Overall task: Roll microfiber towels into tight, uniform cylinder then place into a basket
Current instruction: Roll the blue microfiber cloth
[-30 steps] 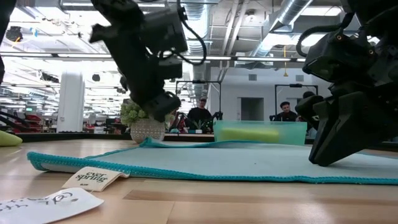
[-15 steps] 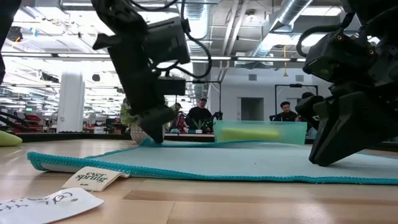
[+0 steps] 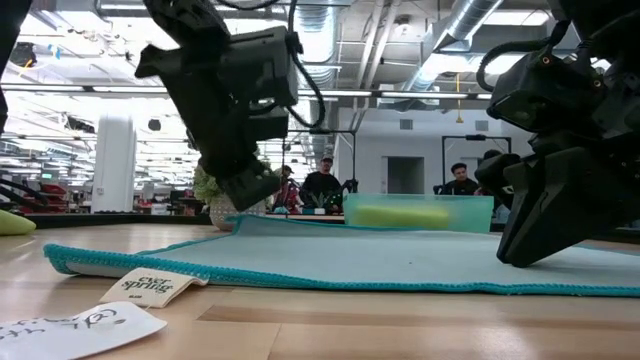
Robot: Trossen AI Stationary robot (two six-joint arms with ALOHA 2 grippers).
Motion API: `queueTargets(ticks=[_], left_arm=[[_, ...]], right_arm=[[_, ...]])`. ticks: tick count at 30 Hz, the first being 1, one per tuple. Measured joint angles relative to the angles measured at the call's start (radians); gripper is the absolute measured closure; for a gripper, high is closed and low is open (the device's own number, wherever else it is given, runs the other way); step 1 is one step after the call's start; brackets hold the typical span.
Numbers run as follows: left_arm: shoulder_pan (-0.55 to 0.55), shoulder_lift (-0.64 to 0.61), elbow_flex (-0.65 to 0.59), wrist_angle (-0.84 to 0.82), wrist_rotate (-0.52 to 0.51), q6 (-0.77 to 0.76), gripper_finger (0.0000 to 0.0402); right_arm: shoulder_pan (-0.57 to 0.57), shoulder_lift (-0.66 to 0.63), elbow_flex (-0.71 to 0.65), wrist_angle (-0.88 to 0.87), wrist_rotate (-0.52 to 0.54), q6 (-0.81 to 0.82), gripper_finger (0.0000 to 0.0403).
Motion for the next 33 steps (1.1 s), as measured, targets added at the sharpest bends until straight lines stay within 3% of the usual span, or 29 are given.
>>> queueTargets(ticks=[4, 8, 11, 13, 16, 18, 23, 29, 33], left_arm=[[-0.012, 0.0, 0.082, -0.092, 0.078, 0.0, 0.0401], [-0.011, 0.0, 0.095, -0.047, 0.326, 0.041, 0.0401], [0.009, 0.011, 0.059, 0.024, 0.415, 0.055, 0.0401], [0.03, 0.027, 0.035, 0.026, 0.366, 0.053, 0.0401], [0.062, 0.037, -0.001, 0.048, 0.147, 0.017, 0.0401], [0.086, 0.043, -0.019, 0.076, 0.074, 0.017, 0.0401], [0.105, 0.04, -0.027, 0.053, 0.032, 0.004, 0.0401], [0.025, 0.019, 0.055, -0.079, -0.027, -0.013, 0.0401], [-0.027, 0.012, 0.119, -0.133, 0.003, -0.004, 0.0401]], right_arm=[[0.0, 0.0, 0.0, 0.0, 0.0, 0.0, 0.0343], [0.0, 0.0, 0.0, 0.0, 0.0, 0.0, 0.0343], [0.0, 0.0, 0.0, 0.0, 0.0, 0.0, 0.0343], [0.0, 0.0, 0.0, 0.0, 0.0, 0.0, 0.0343], [0.0, 0.0, 0.0, 0.003, 0.0, 0.0, 0.0343], [0.0, 0.0, 0.0, 0.002, 0.0, 0.0, 0.0343], [-0.001, 0.0, 0.0, 0.001, 0.0, -0.001, 0.0343], [-0.001, 0.0, 0.0, 0.001, 0.0, -0.001, 0.0343], [-0.001, 0.0, 0.0, 0.002, 0.0, -0.001, 0.0343]])
